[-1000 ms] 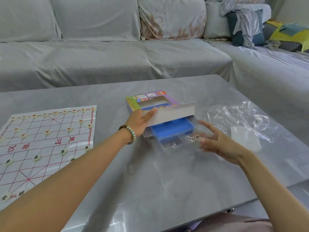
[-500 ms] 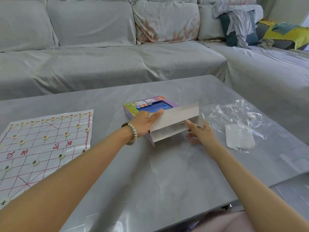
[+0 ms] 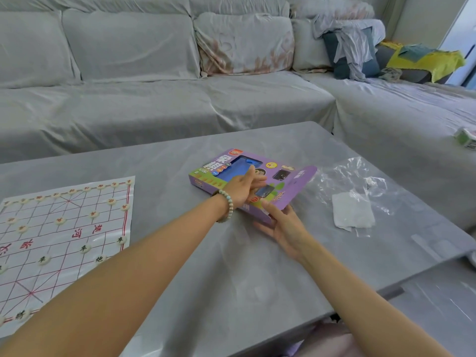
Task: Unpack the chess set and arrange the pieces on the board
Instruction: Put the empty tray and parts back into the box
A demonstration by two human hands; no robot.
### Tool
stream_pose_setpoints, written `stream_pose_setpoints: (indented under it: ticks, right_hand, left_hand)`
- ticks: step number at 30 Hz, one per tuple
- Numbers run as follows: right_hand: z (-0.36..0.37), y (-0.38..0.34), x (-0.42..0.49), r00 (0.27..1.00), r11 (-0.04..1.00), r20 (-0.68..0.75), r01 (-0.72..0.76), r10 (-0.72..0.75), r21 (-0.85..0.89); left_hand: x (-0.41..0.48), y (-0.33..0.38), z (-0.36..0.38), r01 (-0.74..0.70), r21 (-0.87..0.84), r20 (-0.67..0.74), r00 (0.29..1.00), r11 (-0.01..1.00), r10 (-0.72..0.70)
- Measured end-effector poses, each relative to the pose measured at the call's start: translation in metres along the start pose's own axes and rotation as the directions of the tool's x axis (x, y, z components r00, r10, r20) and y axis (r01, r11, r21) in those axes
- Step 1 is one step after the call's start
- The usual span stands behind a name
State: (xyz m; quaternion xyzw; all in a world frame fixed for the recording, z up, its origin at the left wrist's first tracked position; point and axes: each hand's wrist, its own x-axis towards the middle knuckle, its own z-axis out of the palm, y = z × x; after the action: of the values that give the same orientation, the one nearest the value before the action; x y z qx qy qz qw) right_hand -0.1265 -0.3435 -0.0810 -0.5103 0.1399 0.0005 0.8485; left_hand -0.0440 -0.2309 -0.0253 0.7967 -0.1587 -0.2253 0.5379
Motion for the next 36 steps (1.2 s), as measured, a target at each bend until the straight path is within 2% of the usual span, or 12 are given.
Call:
stream_pose_setpoints:
  ticks: [4, 7, 10, 13, 17, 22, 26, 28, 32, 34, 36]
  right_hand:
    - [0.005, 0.006, 0.005, 0.975, 0.998, -0.217, 0.041, -0.049, -0.041]
    - [0.005, -0.001, 0.009, 0.942, 0.995, -0.322, 0.091, -0.099, -0.039]
    - [0.003, -0.018, 0.008, 0.933, 0.992, -0.336, 0.123, -0.125, -0.027]
    - [-0.003, -0.038, 0.008, 0.923, 0.988, -0.355, 0.143, -0.151, -0.049]
    - [-0.013, -0.056, 0.007, 0.917, 0.981, -0.35, 0.158, -0.19, -0.117]
    - [-0.015, -0.068, 0.007, 0.916, 0.967, -0.319, 0.203, -0.242, -0.151]
    - [-0.014, -0.073, 0.008, 0.941, 0.954, -0.222, 0.21, -0.257, -0.214]
    - [-0.011, -0.073, 0.008, 0.95, 0.948, -0.181, 0.206, -0.253, -0.244]
    - [-0.002, -0.071, 0.011, 0.964, 0.944, -0.13, 0.19, -0.231, -0.27]
    - [0.005, -0.068, 0.011, 0.968, 0.942, -0.114, 0.187, -0.225, -0.278]
    - [0.014, -0.067, 0.01, 0.971, 0.944, -0.103, 0.181, -0.217, -0.277]
  left_hand:
    - [-0.005, -0.01, -0.007, 0.014, -0.018, 0.01, 1.0, 1.0, -0.014]
    - [-0.006, -0.015, -0.016, 0.01, -0.062, -0.059, 0.998, 0.998, -0.014]
    - [-0.01, -0.02, -0.027, -0.103, 0.043, -0.161, 0.981, 0.994, 0.109]
    - [-0.015, -0.014, -0.041, -0.225, 0.138, -0.269, 0.929, 0.965, 0.255]
    - [-0.012, -0.012, -0.064, -0.199, 0.28, -0.279, 0.919, 0.939, 0.278]
    - [-0.014, -0.022, -0.082, -0.054, 0.287, -0.243, 0.962, 0.957, 0.127]
    - [-0.022, -0.024, -0.089, 0.01, 0.21, -0.189, 0.981, 0.978, 0.031]
    - [-0.025, -0.022, -0.091, 0.042, 0.223, -0.16, 0.987, 0.974, -0.006]
    - [-0.033, -0.022, -0.095, -0.011, 0.262, -0.103, 0.994, 0.965, 0.04]
    - [-0.035, -0.025, -0.094, -0.041, 0.205, -0.094, 0.994, 0.978, 0.061]
    - [-0.036, -0.025, -0.092, -0.086, 0.099, -0.148, 0.984, 0.991, 0.101]
